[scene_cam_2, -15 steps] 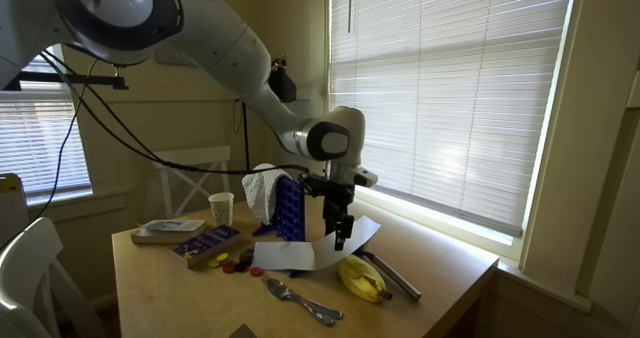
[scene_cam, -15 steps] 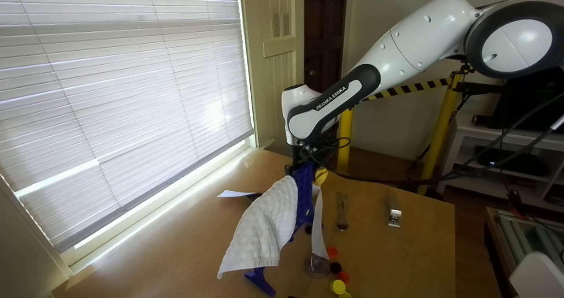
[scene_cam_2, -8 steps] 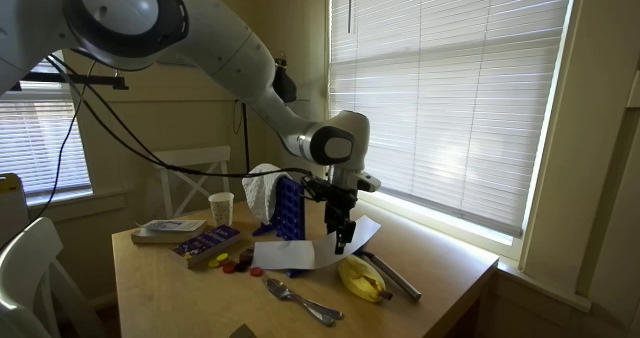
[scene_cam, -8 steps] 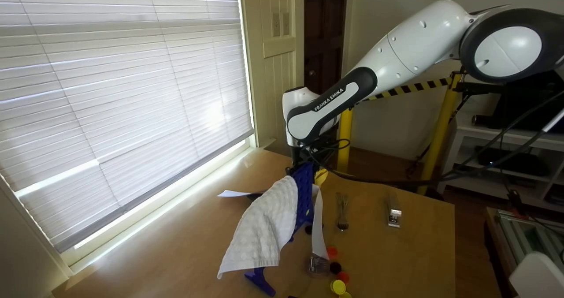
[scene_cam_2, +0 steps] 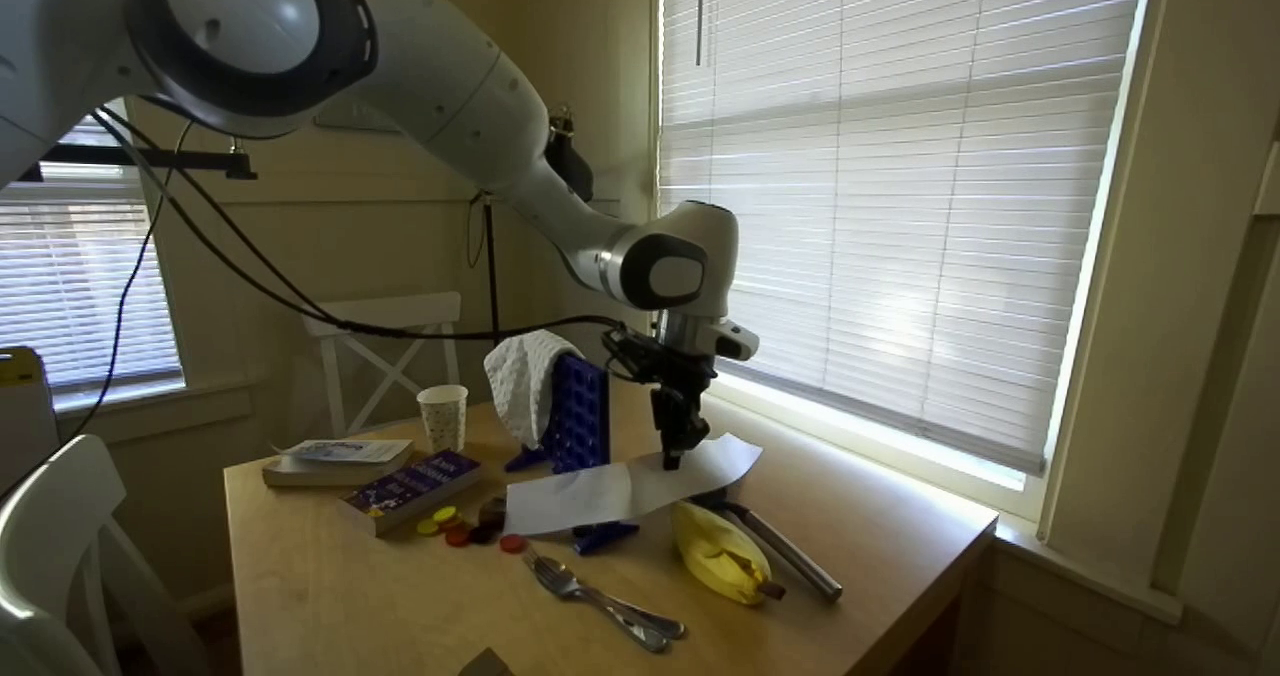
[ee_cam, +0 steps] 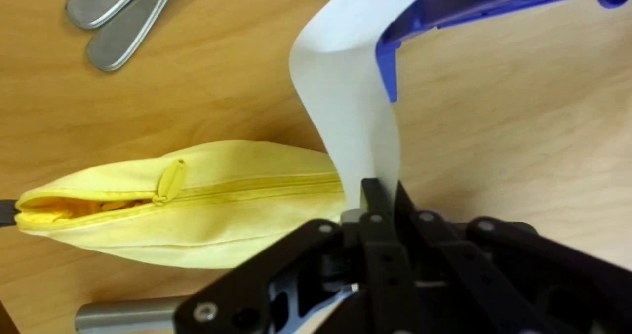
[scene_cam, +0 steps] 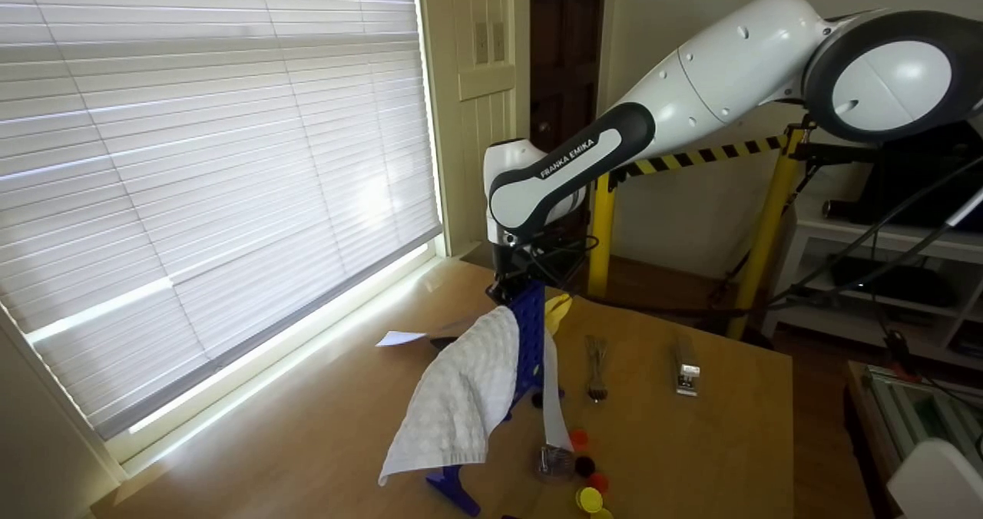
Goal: Put the white object on the blue object
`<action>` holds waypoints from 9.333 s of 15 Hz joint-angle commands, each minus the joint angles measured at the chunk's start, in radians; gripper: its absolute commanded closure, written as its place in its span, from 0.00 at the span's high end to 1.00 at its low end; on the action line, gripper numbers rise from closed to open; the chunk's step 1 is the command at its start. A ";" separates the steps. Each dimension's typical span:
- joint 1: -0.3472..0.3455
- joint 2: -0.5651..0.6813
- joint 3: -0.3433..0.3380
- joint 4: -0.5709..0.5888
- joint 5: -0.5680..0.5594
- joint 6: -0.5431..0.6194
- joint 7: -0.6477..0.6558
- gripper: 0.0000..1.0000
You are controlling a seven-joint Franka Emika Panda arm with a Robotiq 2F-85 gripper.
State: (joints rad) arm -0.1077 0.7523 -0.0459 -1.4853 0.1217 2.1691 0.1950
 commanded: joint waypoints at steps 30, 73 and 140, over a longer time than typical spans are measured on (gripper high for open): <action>0.327 -0.701 0.218 -0.640 -1.136 -0.150 0.850 0.01; 0.118 -0.600 0.054 -0.408 -0.672 0.122 0.707 0.75; 0.129 -0.466 -0.088 -0.233 -0.058 -0.056 0.537 0.00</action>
State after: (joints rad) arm -0.0217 0.3838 -0.1129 -1.6452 0.1898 2.0678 0.7210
